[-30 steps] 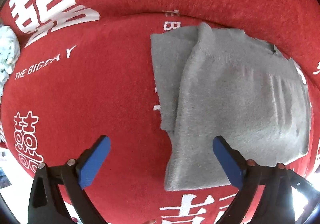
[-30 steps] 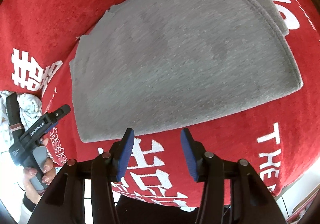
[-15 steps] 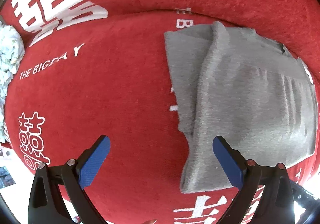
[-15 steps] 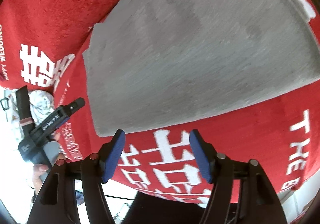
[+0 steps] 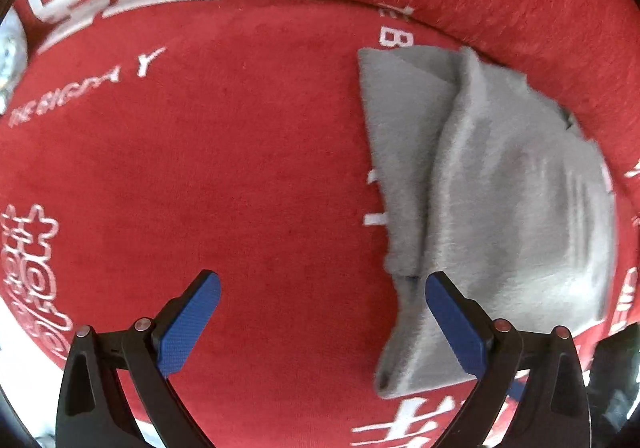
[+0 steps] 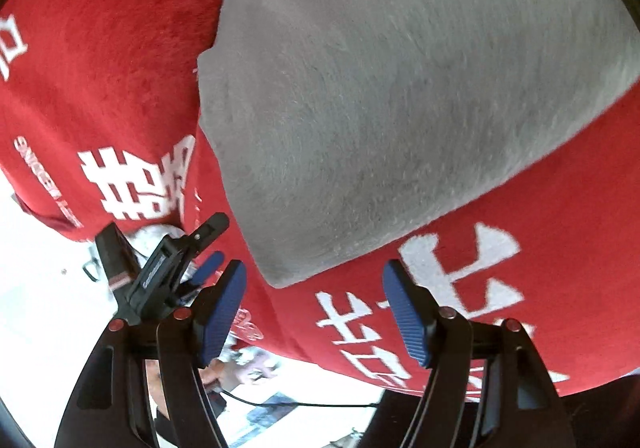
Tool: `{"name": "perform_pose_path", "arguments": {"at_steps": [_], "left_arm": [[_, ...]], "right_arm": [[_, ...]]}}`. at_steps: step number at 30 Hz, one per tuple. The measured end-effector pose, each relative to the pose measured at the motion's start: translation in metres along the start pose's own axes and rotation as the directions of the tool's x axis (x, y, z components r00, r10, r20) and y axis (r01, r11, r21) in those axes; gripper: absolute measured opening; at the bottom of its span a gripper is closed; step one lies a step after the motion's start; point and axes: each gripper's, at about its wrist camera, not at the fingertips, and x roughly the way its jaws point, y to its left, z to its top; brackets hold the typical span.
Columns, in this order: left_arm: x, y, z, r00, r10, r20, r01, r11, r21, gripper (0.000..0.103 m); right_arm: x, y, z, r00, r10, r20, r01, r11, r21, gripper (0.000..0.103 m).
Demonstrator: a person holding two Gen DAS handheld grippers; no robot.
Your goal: Fold small clothes
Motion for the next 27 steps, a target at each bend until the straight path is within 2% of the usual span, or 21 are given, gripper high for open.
{"name": "perform_pose_path", "arguments": {"at_steps": [6,9,12,13,14,15,16,17,19,22,24,26,27], "left_arm": [[0.003,0.007,0.002,0.99,-0.144,0.0,0.144,0.989,-0.028,0.103],[0.007,0.005,0.002,0.974,-0.224,-0.016,0.223,0.974,-0.031,0.103],[0.01,0.0,0.003,0.95,-0.309,-0.044,0.308,0.951,-0.041,0.103],[0.011,-0.002,0.006,0.942,-0.332,-0.054,0.33,0.943,-0.045,0.103],[0.014,-0.003,0.007,0.93,-0.361,-0.067,0.358,0.932,-0.052,0.103],[0.015,-0.005,0.009,0.924,-0.375,-0.073,0.371,0.927,-0.055,0.103],[0.018,-0.009,0.012,0.918,-0.389,-0.079,0.385,0.921,-0.059,0.103],[0.019,-0.011,0.013,0.911,-0.403,-0.086,0.399,0.915,-0.063,0.103],[0.021,-0.016,0.015,0.896,-0.434,-0.096,0.429,0.901,-0.072,0.103],[0.024,-0.023,0.023,0.864,-0.492,-0.111,0.485,0.871,-0.083,0.103],[0.026,-0.034,0.033,0.827,-0.548,-0.124,0.541,0.836,-0.089,0.103],[0.026,-0.047,0.042,0.808,-0.575,-0.129,0.57,0.818,-0.079,0.103],[0.026,-0.053,0.045,0.804,-0.579,-0.133,0.576,0.815,-0.068,0.103]], "right_arm": [[0.015,-0.003,0.003,0.993,0.099,0.064,-0.103,0.993,0.052,0.074],[0.021,-0.001,0.007,0.981,0.15,0.122,-0.161,0.983,0.087,0.075],[0.026,-0.003,0.011,0.97,0.203,0.134,-0.224,0.961,0.163,0.074],[0.028,-0.006,0.013,0.965,0.227,0.132,-0.251,0.945,0.211,0.063],[0.03,-0.007,0.015,0.962,0.243,0.128,-0.267,0.934,0.237,0.047],[0.031,-0.009,0.017,0.96,0.255,0.119,-0.278,0.925,0.26,0.012],[0.03,-0.009,0.018,0.953,0.277,0.118,-0.3,0.915,0.269,0.012],[0.027,-0.007,0.02,0.937,0.327,0.124,-0.349,0.899,0.265,0.012],[0.019,0.0,0.022,0.924,0.363,0.123,-0.383,0.893,0.237,0.012],[0.005,0.015,0.024,0.905,0.412,0.108,-0.425,0.887,0.181,0.011],[-0.002,0.026,0.025,0.901,0.425,0.09,-0.433,0.891,0.134,0.008],[-0.005,0.036,0.025,0.915,0.397,0.063,-0.402,0.912,0.085,0.008],[-0.004,0.04,0.024,0.921,0.386,0.053,-0.389,0.919,0.07,0.008]]}}
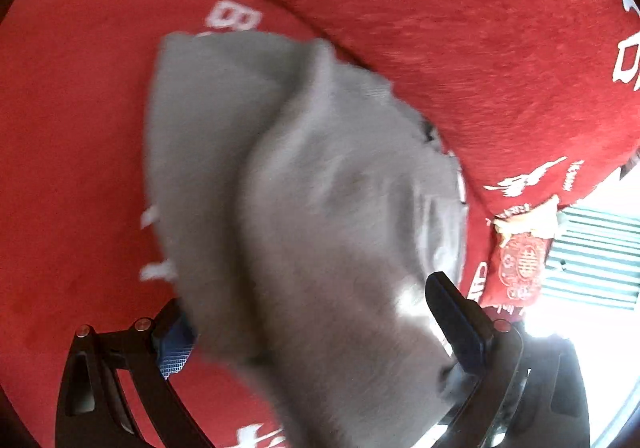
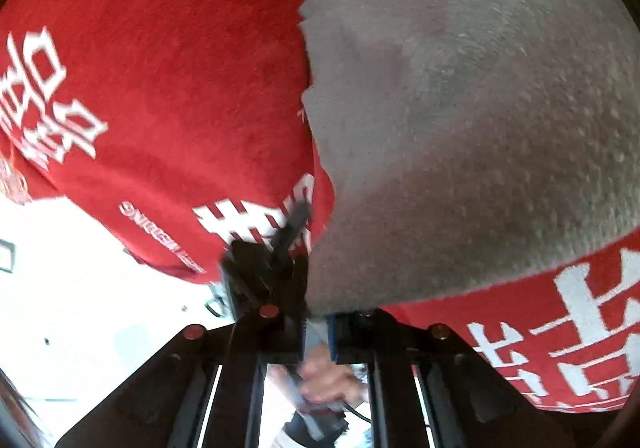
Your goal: Fold small clothes
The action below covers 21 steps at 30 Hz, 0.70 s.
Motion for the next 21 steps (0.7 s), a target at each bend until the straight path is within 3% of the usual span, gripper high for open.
{"name": "perform_pose_path", "arguments": {"at_steps": [6,8,11,12,16,19,20,21], "left_arm": [[0.02,-0.02,0.007,0.997,0.065,-0.029,-0.064,0.997,0.052,0.101],[0.026,-0.018,0.006,0.992,0.118,-0.037,-0.116,0.992,0.054,0.088],[0.029,-0.019,0.003,0.989,0.143,-0.036,-0.14,0.987,0.073,0.087],[0.03,-0.021,0.003,0.987,0.156,-0.034,-0.152,0.985,0.083,0.087],[0.036,-0.029,0.0,0.974,0.226,-0.035,-0.219,0.966,0.137,0.087],[0.042,-0.038,-0.002,0.959,0.283,-0.021,-0.276,0.947,0.167,0.084],[0.043,-0.04,-0.002,0.953,0.303,-0.011,-0.297,0.94,0.167,0.068],[0.044,-0.043,-0.003,0.935,0.356,0.011,-0.352,0.92,0.172,0.058]], "right_arm": [[0.004,-0.008,-0.004,0.979,-0.193,-0.064,0.187,0.978,-0.087,0.008],[0.01,-0.01,-0.009,0.933,-0.339,-0.122,0.32,0.935,-0.153,0.013],[0.007,-0.006,-0.014,0.863,-0.472,-0.178,0.424,0.87,-0.251,0.013],[0.002,-0.002,-0.013,0.858,-0.485,-0.168,0.431,0.859,-0.275,0.013],[-0.036,0.032,0.007,0.838,-0.545,0.025,0.514,0.774,-0.369,0.013],[-0.053,0.051,0.034,0.781,-0.597,0.183,0.615,0.686,-0.389,0.01],[-0.054,0.056,0.044,0.757,-0.615,0.223,0.646,0.652,-0.396,0.009],[-0.052,0.058,0.053,0.732,-0.632,0.252,0.674,0.62,-0.402,0.009]]}}
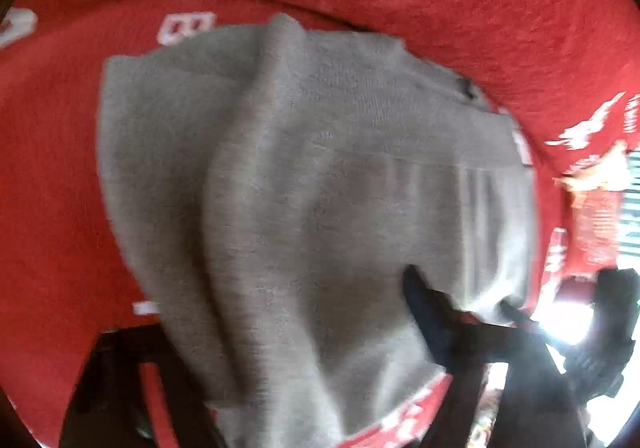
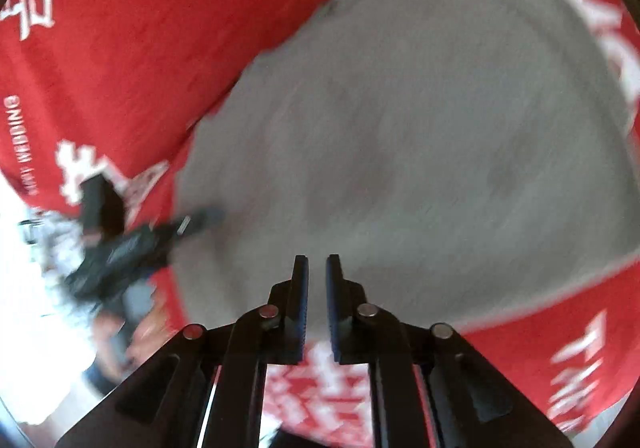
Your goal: Fold small clothes
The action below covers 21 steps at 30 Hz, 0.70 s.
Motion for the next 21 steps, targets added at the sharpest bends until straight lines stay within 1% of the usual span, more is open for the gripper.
{"name": "perform_pose_path", "arguments": {"at_steps": [1,2,3,4,6,8,10,11,12,14,16,17,18,21], "left_arm": [[0.0,-0.002,0.001,0.999,0.041,0.006,-0.041,0.999,0.007,0.046],[-0.002,-0.002,0.001,0.999,0.035,0.012,-0.035,0.999,0.003,0.033],[-0.004,0.0,0.001,1.0,0.023,0.018,-0.023,1.0,-0.007,0.027],[-0.006,-0.001,0.001,0.999,0.039,0.026,-0.038,0.999,-0.009,0.018],[-0.007,-0.002,0.001,0.998,0.05,0.031,-0.05,0.999,-0.006,0.018],[-0.012,-0.007,-0.001,0.997,0.063,0.05,-0.063,0.998,0.002,0.017],[-0.021,-0.016,-0.002,0.996,0.048,0.077,-0.049,0.999,0.012,0.017],[-0.03,-0.024,-0.003,0.995,0.034,0.098,-0.036,0.999,0.024,0.017],[-0.035,-0.031,-0.002,0.993,0.032,0.111,-0.036,0.999,0.033,0.017],[-0.048,-0.051,0.001,0.989,0.023,0.143,-0.032,0.998,0.06,0.017],[-0.061,-0.074,0.004,0.985,-0.016,0.169,0.001,0.996,0.088,0.017],[-0.068,-0.093,0.007,0.983,-0.031,0.181,0.01,0.993,0.116,0.017],[-0.069,-0.105,0.009,0.982,-0.036,0.187,0.011,0.991,0.132,0.017],[-0.069,-0.152,0.013,0.981,-0.065,0.182,0.028,0.98,0.197,0.017]], "right_arm": [[0.002,-0.001,0.004,1.0,-0.018,0.004,0.018,1.0,-0.008,0.009],[0.008,0.0,0.011,0.999,-0.034,0.004,0.034,0.999,-0.024,0.009],[0.012,0.0,0.014,0.999,-0.041,0.002,0.041,0.999,-0.035,0.009],[0.019,0.003,0.017,0.998,-0.059,-0.005,0.059,0.997,-0.052,0.009],[0.033,0.011,0.017,0.994,-0.106,-0.022,0.103,0.989,-0.109,0.008],[0.037,0.029,0.012,0.984,-0.177,0.01,0.174,0.957,-0.232,0.008],[0.038,0.03,0.006,0.974,-0.224,0.019,0.219,0.926,-0.309,0.008],[0.038,0.033,0.005,0.973,-0.228,0.014,0.22,0.919,-0.326,0.008],[0.037,0.032,0.006,0.976,-0.216,0.006,0.206,0.924,-0.322,0.008],[0.032,0.021,0.013,0.992,-0.125,-0.034,0.113,0.961,-0.251,0.008],[0.023,0.001,0.018,0.998,-0.036,-0.06,0.025,0.986,-0.164,0.008],[0.018,-0.009,0.021,0.998,-0.002,-0.063,-0.005,0.992,-0.122,0.009],[0.013,-0.016,0.022,0.998,0.013,-0.061,-0.019,0.995,-0.098,0.009],[-0.007,-0.042,0.026,0.996,0.081,-0.043,-0.082,0.996,-0.022,0.009]]}}
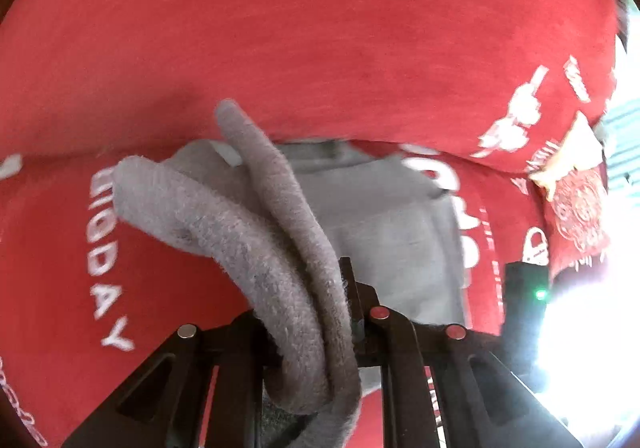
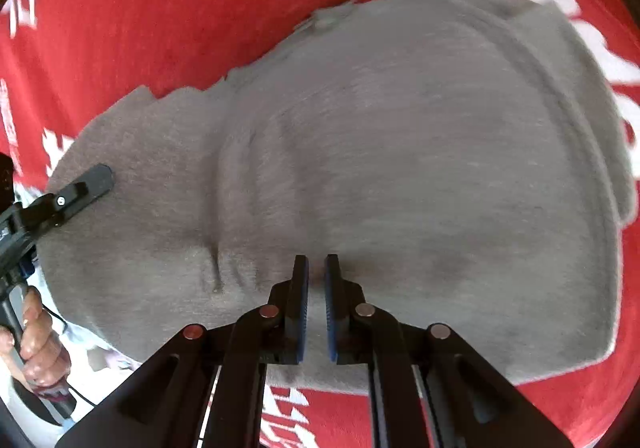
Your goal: Fold small clothes
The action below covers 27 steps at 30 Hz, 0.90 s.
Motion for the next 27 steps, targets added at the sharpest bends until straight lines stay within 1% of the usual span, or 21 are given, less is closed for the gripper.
{"name": "perform_pose_path", "arguments": {"at_steps": [1,2,3,5,7,8,9,10,11,14,15,16,17,18,19,20,21,23,24,26,27], "left_arm": [[0.003,-0.014,0.003,1.0,-0.009,0.0,0.009,1.0,0.017,0.017],[0.009,-0.037,0.008,1.0,-0.025,0.001,0.025,0.999,0.043,0.017],[0.013,-0.052,0.011,1.0,-0.027,0.003,0.027,0.998,0.063,0.017],[0.028,-0.087,0.016,1.0,-0.017,-0.001,0.017,0.993,0.12,0.017],[0.053,-0.121,0.02,1.0,0.009,-0.019,-0.006,0.986,0.166,0.017],[0.072,-0.14,0.02,0.999,0.032,-0.032,-0.024,0.979,0.204,0.017],[0.082,-0.148,0.019,0.998,0.047,-0.037,-0.038,0.976,0.215,0.017],[0.097,-0.157,0.017,0.997,0.065,-0.048,-0.053,0.973,0.224,0.017],[0.116,-0.164,0.013,0.992,0.103,-0.068,-0.085,0.968,0.234,0.017],[0.144,-0.167,0.004,0.979,0.177,-0.099,-0.149,0.958,0.244,0.018],[0.15,-0.166,0.001,0.975,0.194,-0.111,-0.163,0.957,0.242,0.018],[0.151,-0.167,-0.002,0.974,0.199,-0.111,-0.168,0.955,0.244,0.018],[0.149,-0.17,-0.004,0.974,0.203,-0.097,-0.173,0.951,0.255,0.029],[0.145,-0.172,-0.006,0.977,0.191,-0.092,-0.161,0.951,0.263,0.039],[0.139,-0.179,-0.008,0.983,0.164,-0.081,-0.137,0.952,0.275,0.058],[0.129,-0.189,-0.01,0.99,0.136,-0.049,-0.115,0.946,0.302,0.065],[0.122,-0.196,-0.012,0.992,0.127,-0.025,-0.112,0.938,0.329,0.065],[0.109,-0.212,-0.014,0.993,0.119,0.004,-0.111,0.916,0.386,0.065],[0.101,-0.216,-0.015,0.993,0.115,0.028,-0.116,0.91,0.398,0.065],[0.087,-0.211,-0.013,0.993,0.103,0.056,-0.117,0.917,0.382,0.065],[0.079,-0.202,-0.013,0.993,0.098,0.062,-0.114,0.927,0.358,0.065]], "right_arm": [[-0.008,-0.009,0.001,1.0,0.024,0.011,-0.024,0.999,0.022,0.009],[-0.018,-0.02,0.002,0.998,0.055,0.027,-0.056,0.997,0.047,0.009],[-0.026,-0.03,0.003,0.996,0.076,0.042,-0.079,0.995,0.066,0.009],[-0.044,-0.052,0.003,0.989,0.121,0.084,-0.13,0.985,0.111,0.009],[-0.056,-0.075,0.001,0.982,0.151,0.115,-0.168,0.974,0.153,0.009],[-0.059,-0.083,-0.001,0.98,0.162,0.12,-0.181,0.969,0.168,0.009],[-0.061,-0.092,-0.003,0.977,0.172,0.124,-0.193,0.964,0.185,0.01],[-0.061,-0.104,-0.005,0.973,0.19,0.129,-0.214,0.954,0.208,0.013],[-0.059,-0.113,-0.005,0.971,0.204,0.127,-0.229,0.946,0.229,0.013],[-0.048,-0.134,-0.01,0.966,0.233,0.115,-0.257,0.922,0.291,0.013],[-0.045,-0.14,-0.012,0.958,0.26,0.119,-0.285,0.907,0.31,0.013],[-0.045,-0.144,-0.014,0.952,0.28,0.126,-0.306,0.895,0.324,0.013],[-0.045,-0.146,-0.014,0.948,0.29,0.131,-0.317,0.889,0.33,0.013],[-0.045,-0.148,-0.014,0.945,0.298,0.135,-0.326,0.884,0.334,0.014],[-0.044,-0.15,-0.014,0.941,0.308,0.139,-0.338,0.878,0.338,0.014],[-0.043,-0.152,-0.013,0.937,0.32,0.142,-0.35,0.87,0.347,0.015],[-0.046,-0.159,-0.014,0.934,0.328,0.144,-0.358,0.864,0.354,0.016],[-0.047,-0.165,-0.012,0.922,0.355,0.157,-0.388,0.839,0.381,0.021],[-0.049,-0.171,-0.008,0.917,0.362,0.167,-0.398,0.829,0.393,0.024],[-0.056,-0.182,-0.008,0.903,0.381,0.198,-0.429,0.798,0.423,0.029],[-0.058,-0.187,-0.007,0.894,0.393,0.213,-0.448,0.781,0.436,0.036]]}}
